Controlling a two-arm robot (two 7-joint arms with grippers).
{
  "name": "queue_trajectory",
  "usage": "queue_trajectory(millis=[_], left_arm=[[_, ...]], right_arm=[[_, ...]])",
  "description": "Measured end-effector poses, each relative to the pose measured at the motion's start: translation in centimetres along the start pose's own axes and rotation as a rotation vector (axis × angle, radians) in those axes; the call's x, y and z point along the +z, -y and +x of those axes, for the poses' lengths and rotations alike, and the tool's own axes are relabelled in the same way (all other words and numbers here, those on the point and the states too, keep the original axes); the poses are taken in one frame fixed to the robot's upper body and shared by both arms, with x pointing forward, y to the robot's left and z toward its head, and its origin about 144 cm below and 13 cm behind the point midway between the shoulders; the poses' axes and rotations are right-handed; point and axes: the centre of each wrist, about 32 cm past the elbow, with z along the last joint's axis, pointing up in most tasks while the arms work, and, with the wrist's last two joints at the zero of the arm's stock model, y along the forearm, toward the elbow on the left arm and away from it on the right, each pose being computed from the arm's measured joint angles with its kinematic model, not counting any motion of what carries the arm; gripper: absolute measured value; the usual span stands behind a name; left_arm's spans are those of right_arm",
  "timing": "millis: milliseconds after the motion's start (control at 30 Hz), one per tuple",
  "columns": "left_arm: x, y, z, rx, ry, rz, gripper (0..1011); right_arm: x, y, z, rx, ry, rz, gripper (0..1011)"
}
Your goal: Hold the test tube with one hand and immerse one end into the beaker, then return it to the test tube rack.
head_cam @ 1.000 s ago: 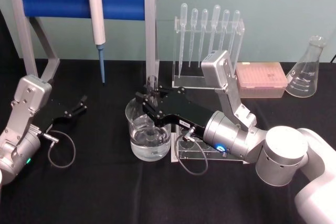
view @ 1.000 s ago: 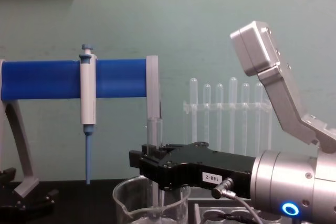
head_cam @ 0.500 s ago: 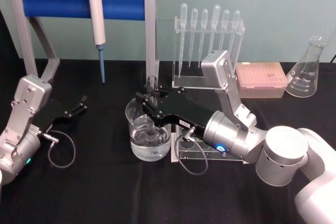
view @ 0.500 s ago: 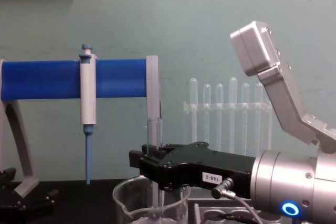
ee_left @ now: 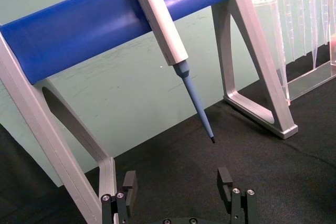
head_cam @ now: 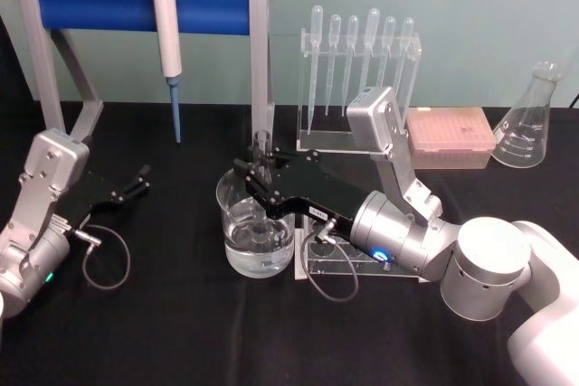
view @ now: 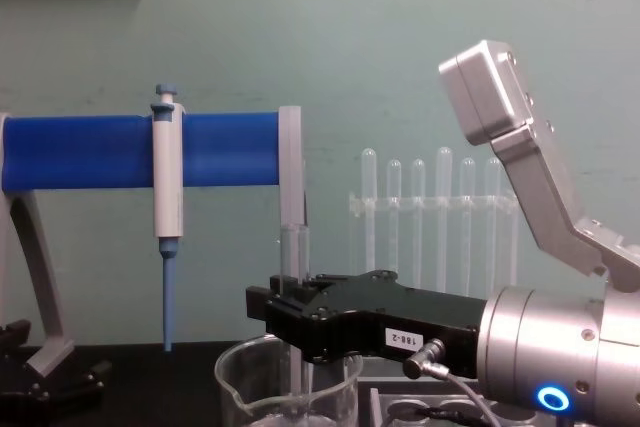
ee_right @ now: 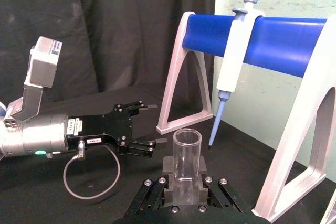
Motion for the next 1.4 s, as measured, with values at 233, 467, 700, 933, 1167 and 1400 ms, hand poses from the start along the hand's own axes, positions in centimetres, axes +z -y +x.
queue_trajectory(millis=[233,467,700,933,1167,1400], left_arm=[[0.0,0.0,0.0,0.0,0.0,0.0,1000],[0.0,0.0,0.0,0.0,0.0,0.0,1000],[0.0,0.0,0.0,0.0,0.0,0.0,1000],[0.0,0.0,0.0,0.0,0.0,0.0,1000],[0.0,0.0,0.0,0.0,0.0,0.0,1000],[0.0,0.0,0.0,0.0,0.0,0.0,1000]], right_arm=[[0.0,0.0,0.0,0.0,0.0,0.0,241],[0.0,0.0,0.0,0.0,0.0,0.0,241],[0.0,0.0,0.0,0.0,0.0,0.0,241],[0.0,0.0,0.0,0.0,0.0,0.0,241],[0.0,0.0,0.0,0.0,0.0,0.0,241],[0.0,0.0,0.0,0.0,0.0,0.0,241]])
